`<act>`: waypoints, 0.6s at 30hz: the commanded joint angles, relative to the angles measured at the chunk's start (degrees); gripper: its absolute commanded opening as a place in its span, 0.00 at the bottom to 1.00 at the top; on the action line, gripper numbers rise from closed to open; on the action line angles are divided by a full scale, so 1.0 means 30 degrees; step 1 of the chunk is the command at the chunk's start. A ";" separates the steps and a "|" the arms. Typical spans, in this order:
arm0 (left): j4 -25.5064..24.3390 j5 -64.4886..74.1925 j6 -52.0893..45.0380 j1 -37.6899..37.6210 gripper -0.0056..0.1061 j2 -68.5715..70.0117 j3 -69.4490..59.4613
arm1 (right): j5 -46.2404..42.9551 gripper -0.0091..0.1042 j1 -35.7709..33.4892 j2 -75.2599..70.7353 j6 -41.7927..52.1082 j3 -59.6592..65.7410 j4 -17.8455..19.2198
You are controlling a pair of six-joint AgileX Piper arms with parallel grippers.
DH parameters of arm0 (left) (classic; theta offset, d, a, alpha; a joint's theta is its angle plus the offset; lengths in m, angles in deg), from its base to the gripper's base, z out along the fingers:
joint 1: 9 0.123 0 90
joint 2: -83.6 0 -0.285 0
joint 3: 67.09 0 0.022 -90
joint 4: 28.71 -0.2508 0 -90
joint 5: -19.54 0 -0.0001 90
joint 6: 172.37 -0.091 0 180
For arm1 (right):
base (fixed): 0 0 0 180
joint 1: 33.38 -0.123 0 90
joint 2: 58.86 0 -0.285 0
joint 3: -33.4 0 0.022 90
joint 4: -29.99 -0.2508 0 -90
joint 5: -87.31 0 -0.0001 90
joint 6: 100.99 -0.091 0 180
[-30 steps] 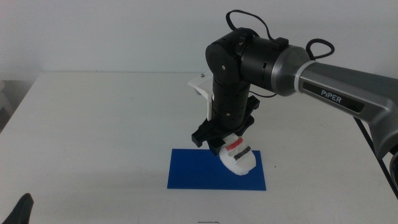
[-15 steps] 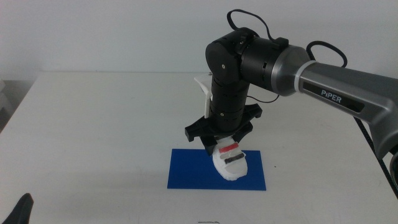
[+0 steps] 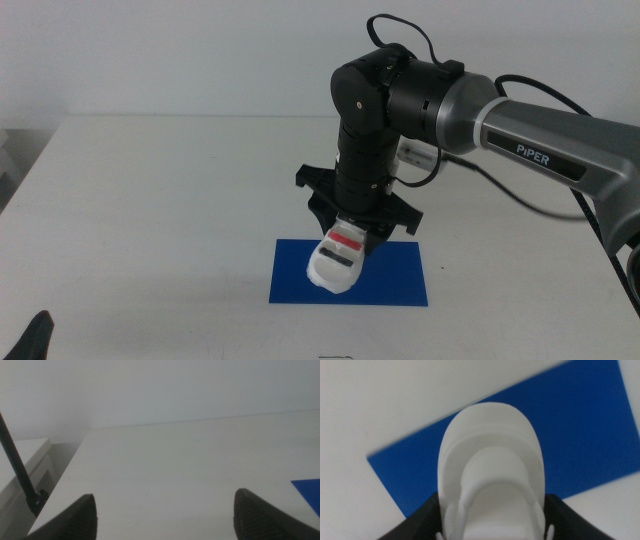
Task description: Use one arm to grab the shoe from the table and place it on the mat.
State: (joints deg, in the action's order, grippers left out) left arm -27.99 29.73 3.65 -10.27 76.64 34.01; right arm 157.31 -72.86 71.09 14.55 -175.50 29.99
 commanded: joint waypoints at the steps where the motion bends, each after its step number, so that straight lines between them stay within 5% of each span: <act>1: 0.0164 -0.1586 0.0282 -0.0088 0.89 0.0301 0.0064 | 0.0357 0.07 0.0027 -0.1272 -0.3495 -0.0642 0.0365; 18: 0.0164 -0.1586 0.0282 -0.0088 0.89 0.0301 0.0064 | 0.0491 0.07 0.0027 -0.1206 -0.6793 -0.0642 0.2324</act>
State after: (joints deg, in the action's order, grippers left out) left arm -27.99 29.73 3.65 -10.27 76.64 34.01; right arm 157.16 -72.86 71.18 -5.00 -175.55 35.45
